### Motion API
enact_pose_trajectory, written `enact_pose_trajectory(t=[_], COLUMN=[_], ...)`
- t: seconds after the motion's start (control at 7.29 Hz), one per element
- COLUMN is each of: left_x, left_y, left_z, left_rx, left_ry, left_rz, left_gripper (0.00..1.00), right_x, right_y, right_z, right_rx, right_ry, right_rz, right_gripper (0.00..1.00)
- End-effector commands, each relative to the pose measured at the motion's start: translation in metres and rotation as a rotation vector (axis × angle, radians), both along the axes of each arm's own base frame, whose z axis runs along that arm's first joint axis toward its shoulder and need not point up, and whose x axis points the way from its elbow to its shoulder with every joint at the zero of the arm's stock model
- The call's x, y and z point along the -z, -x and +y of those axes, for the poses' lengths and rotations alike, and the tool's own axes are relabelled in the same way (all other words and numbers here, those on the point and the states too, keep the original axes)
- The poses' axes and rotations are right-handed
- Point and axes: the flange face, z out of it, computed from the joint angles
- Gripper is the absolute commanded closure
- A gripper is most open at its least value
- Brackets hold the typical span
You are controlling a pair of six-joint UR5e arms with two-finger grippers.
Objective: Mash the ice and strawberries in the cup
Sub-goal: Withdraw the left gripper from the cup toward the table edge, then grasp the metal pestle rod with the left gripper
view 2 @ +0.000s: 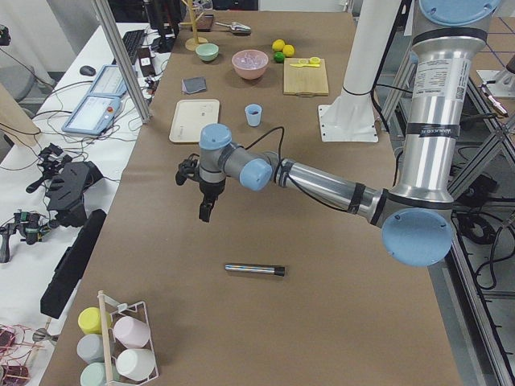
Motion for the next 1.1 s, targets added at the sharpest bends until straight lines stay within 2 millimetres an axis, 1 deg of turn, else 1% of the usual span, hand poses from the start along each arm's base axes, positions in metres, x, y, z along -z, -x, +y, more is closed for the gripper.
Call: enact_pose_trajectory(t=[0.0, 0.14, 0.41, 0.69, 0.82, 0.96], left_x=[-0.098, -0.123, -0.145, -0.156, -0.153, -0.149], left_y=[0.018, 0.021, 0.026, 0.025, 0.018, -0.004], left_z=[0.024, 0.044, 0.063, 0.062, 0.059, 0.059], left_rx=[-0.009, -0.019, -0.016, 0.004, 0.028, 0.031], left_ry=[0.003, 0.026, 0.070, 0.107, 0.111, 0.127], left_rz=[0.046, 0.078, 0.068, 0.064, 0.078, 0.092], left_gripper=[0.02, 0.02, 0.02, 0.02, 0.02, 0.02], right_x=[-0.002, -0.003, -0.006, -0.007, -0.007, -0.006], right_y=[-0.003, -0.003, -0.003, -0.003, -0.003, -0.003], right_z=[0.002, 0.002, 0.003, 0.004, 0.005, 0.004], right_rx=[-0.004, -0.004, -0.005, -0.007, -0.008, -0.008], right_ry=[0.004, 0.005, 0.011, 0.015, 0.017, 0.013], right_rz=[-0.007, -0.006, -0.006, -0.005, -0.005, -0.006], right_gripper=[0.00, 0.00, 0.00, 0.00, 0.00, 0.00])
